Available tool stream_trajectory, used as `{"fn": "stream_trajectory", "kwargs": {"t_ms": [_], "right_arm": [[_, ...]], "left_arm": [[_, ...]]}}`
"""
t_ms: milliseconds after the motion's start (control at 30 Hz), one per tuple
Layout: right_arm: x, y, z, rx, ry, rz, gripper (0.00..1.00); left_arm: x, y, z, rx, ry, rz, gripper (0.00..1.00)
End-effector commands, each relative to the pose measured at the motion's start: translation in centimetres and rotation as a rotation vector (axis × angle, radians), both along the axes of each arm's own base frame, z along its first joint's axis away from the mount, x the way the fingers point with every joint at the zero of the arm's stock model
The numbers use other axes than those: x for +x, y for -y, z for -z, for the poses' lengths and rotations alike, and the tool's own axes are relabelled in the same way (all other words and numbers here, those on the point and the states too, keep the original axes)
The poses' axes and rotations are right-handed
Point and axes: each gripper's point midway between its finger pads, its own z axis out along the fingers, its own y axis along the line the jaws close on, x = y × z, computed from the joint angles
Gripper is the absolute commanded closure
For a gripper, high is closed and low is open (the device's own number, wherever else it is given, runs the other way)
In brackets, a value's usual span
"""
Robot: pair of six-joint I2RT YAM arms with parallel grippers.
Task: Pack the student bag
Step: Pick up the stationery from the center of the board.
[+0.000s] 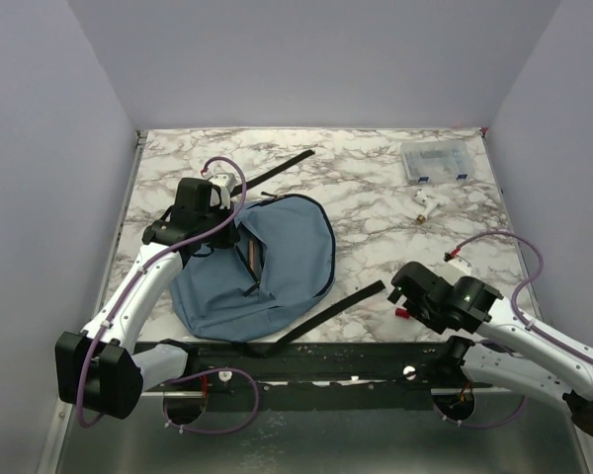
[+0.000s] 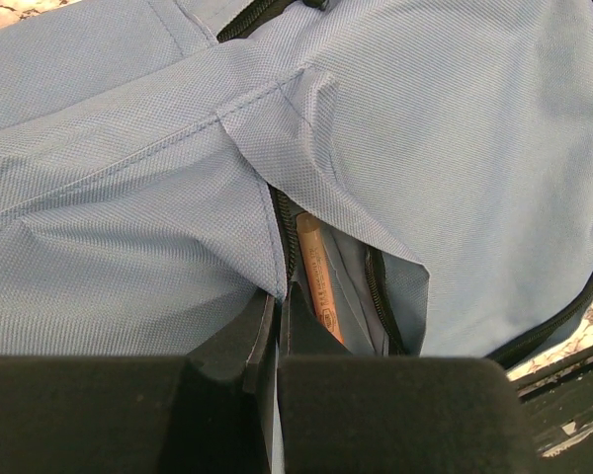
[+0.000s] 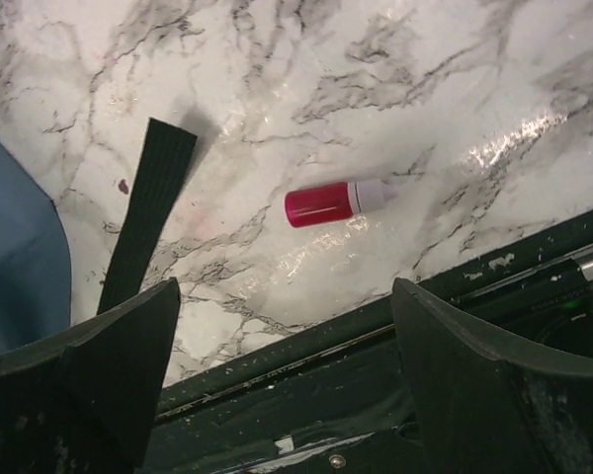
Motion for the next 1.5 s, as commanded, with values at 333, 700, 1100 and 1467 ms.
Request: {"fn": "stream_trajectory", "kwargs": {"t_ms": [333,700,1100,1467], "right_arm": [[0.6,1.6,6.1,0.066,-0.147,0.223,0.15],[1.7,1.8,7.7,0.105,-0.206,0.249,0.19],[2.6,1.6,9.0,0.105,-0.234,0.383,0.32],[4.2,1.5,9.5,0.079,-0.187,0.321,0.71]], "left_arm": [[-0.6,1.8,-2.3,-0.093,0.049,0.063,1.00],[-0.7,1.7,-2.5,-0.091,0.059,0.060,1.00],[-0.7,1.8,-2.6,-0.097,0.058,0.064,1.00],[-0.7,2.6,-2.2,-0.134,0.025,0.084,1.00]]}}
